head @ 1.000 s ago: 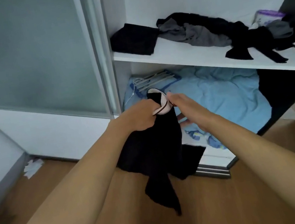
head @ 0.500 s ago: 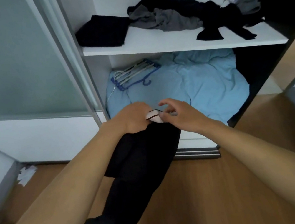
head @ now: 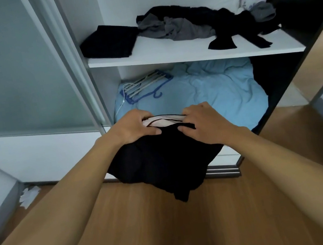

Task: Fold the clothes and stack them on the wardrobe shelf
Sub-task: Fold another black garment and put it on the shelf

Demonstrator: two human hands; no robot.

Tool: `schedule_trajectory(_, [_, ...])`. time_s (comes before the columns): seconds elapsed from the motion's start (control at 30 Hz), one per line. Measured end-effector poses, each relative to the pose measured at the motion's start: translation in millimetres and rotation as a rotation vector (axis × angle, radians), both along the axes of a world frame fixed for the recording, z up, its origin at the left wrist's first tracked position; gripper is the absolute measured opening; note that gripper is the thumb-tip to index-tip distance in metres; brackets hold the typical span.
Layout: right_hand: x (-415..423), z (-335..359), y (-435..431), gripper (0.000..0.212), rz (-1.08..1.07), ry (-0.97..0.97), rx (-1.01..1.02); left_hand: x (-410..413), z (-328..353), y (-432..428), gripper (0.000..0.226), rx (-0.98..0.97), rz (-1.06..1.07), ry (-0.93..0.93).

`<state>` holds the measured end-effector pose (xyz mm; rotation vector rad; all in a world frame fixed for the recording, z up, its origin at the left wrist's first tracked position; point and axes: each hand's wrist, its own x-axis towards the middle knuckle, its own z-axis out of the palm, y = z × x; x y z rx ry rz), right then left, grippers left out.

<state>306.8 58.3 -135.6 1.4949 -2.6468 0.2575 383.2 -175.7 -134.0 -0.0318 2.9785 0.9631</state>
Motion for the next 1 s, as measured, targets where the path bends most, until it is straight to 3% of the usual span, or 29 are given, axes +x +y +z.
schedule_trajectory(0.13, [-6.8, 20.5, 3.1, 0.03, 0.043, -0.035, 0.011, 4.2, -9.7, -14.5, 0.011, 0.053, 0.038, -0.078])
schedule_trajectory(0.27, [-13.3, 30.1, 13.3, 0.025, 0.028, -0.027, -0.008, 6.7, -21.4, -26.3, 0.005, 0.061, 0.082, -0.038])
schedule_trajectory(0.47, [-27.4, 27.8, 28.9, 0.031, -0.175, -0.009, 0.023, 5.2, -29.7, -20.0, 0.023, 0.196, 0.118, 0.047])
schedule_trajectory(0.6, [-26.8, 26.0, 29.3, 0.032, -0.24, 0.012, -0.062, -0.7, -23.2, -15.6, 0.019, 0.083, 0.021, -0.074])
schedule_trajectory(0.67, [-26.0, 28.1, 26.6, 0.031, -0.262, 0.021, -0.102, -0.9, -16.4, -12.6, 0.011, 0.142, 0.008, -0.168])
schedule_trajectory(0.7, [-25.2, 29.7, 25.1, 0.031, -0.266, 0.013, -0.121, -0.5, -13.0, -9.3, 0.015, 0.215, 0.004, -0.201])
schedule_trajectory(0.77, [-22.4, 34.2, 21.8, 0.03, -0.271, -0.016, -0.158, -0.6, -6.9, 2.0, 0.047, 0.293, -0.047, -0.222])
schedule_trajectory(0.83, [-19.4, 39.1, 18.8, 0.03, -0.274, -0.043, -0.187, -4.9, -5.0, 20.2, 0.069, 0.195, -0.088, -0.19])
schedule_trajectory(0.87, [-17.7, 41.7, 17.8, 0.03, -0.276, -0.048, -0.192, -8.4, -7.7, 29.3, 0.069, 0.118, -0.087, -0.16])
schedule_trajectory(0.97, [-14.2, 46.9, 19.5, 0.033, -0.274, -0.046, -0.166, -21.8, -18.9, 50.9, 0.019, -0.046, -0.009, -0.026])
schedule_trajectory(1.0, [-14.1, 47.3, 22.9, 0.033, -0.275, -0.05, -0.155, -24.4, -19.2, 54.5, 0.014, -0.051, 0.034, 0.015])
